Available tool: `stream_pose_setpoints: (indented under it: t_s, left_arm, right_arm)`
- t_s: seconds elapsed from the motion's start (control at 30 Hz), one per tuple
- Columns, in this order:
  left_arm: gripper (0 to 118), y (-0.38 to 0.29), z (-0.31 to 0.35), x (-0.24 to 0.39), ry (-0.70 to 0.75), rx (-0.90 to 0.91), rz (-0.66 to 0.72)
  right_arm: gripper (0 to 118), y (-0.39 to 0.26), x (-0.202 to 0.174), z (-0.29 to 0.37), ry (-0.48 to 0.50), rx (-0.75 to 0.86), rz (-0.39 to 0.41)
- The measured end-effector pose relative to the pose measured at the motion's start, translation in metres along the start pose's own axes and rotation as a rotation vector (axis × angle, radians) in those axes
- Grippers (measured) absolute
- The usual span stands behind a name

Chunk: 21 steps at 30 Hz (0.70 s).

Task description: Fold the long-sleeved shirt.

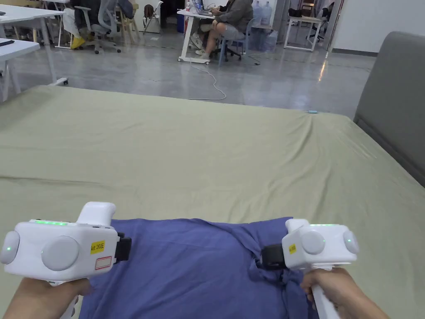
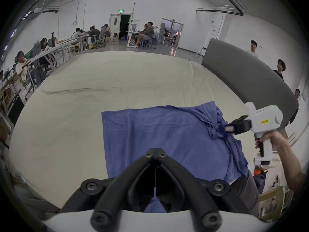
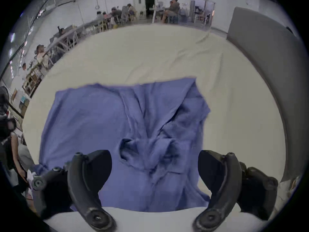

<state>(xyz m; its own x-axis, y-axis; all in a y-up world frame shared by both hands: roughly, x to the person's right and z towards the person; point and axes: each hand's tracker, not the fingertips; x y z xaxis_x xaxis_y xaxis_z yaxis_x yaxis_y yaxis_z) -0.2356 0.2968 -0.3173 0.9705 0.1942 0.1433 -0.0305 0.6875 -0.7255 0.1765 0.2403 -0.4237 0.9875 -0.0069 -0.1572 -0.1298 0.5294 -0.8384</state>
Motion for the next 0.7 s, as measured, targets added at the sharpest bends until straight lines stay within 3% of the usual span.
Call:
stream_pose_setpoints:
  t_s: [0.1, 0.13, 0.17, 0.2, 0.23, 0.3, 0.63, 0.7]
  left_arm:
    - [0, -0.003, 0.004, -0.003, 0.008, -0.008, -0.017]
    - [0, -0.004, 0.004, -0.003, 0.015, -0.011, -0.025]
    - [0, -0.004, 0.002, -0.004, 0.023, -0.014, -0.03]
    - [0, -0.004, 0.001, -0.005, 0.023, -0.018, -0.029]
    - [0, -0.004, 0.0, -0.005, 0.024, -0.019, -0.025]
    - [0, -0.003, -0.004, -0.005, 0.028, -0.018, -0.014]
    - [0, 0.039, -0.054, -0.016, 0.084, -0.023, 0.01]
    - [0, 0.06, -0.081, -0.024, 0.152, -0.029, 0.013]
  right_arm:
    - [105, -0.002, 0.008, 0.041, -0.008, 0.108, 0.005]
    - [97, -0.003, 0.007, 0.049, -0.008, 0.105, 0.009]
    - [71, -0.004, 0.008, 0.056, -0.004, 0.1, 0.014]
    - [24, -0.005, 0.009, 0.061, -0.007, 0.104, 0.021]
    - [0, -0.005, 0.008, 0.062, -0.022, 0.111, 0.034]
    - [0, -0.005, 0.006, 0.063, -0.073, 0.141, 0.058]
    - [0, 0.009, 0.006, 0.044, -0.047, 0.124, 0.042]
    - [0, 0.015, 0.008, 0.037, -0.039, 0.113, 0.045]
